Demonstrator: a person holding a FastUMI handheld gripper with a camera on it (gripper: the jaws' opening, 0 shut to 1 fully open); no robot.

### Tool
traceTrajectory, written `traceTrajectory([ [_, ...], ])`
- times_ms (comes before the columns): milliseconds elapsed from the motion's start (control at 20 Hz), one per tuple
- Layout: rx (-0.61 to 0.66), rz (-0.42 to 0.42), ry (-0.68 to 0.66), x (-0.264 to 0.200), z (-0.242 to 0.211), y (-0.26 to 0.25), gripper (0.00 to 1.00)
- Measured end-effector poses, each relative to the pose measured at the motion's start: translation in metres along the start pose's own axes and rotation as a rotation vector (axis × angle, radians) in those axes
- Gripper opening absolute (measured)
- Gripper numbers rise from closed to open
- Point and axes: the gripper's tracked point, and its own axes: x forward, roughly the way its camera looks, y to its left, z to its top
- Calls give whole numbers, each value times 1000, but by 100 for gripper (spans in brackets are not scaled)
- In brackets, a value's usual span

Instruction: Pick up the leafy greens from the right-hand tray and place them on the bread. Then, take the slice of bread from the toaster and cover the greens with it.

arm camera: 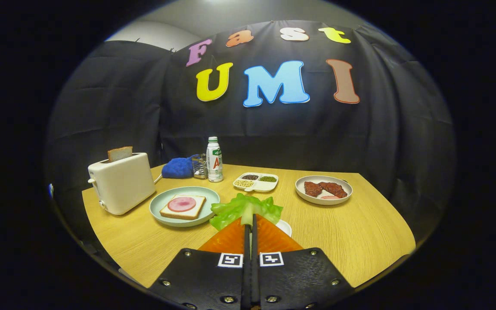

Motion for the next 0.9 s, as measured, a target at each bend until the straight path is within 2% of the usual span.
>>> traceTrajectory([
  [450,-16,6,-23,7,22,23,0],
  [900,-59,64,-26,36,35,80,0],
])
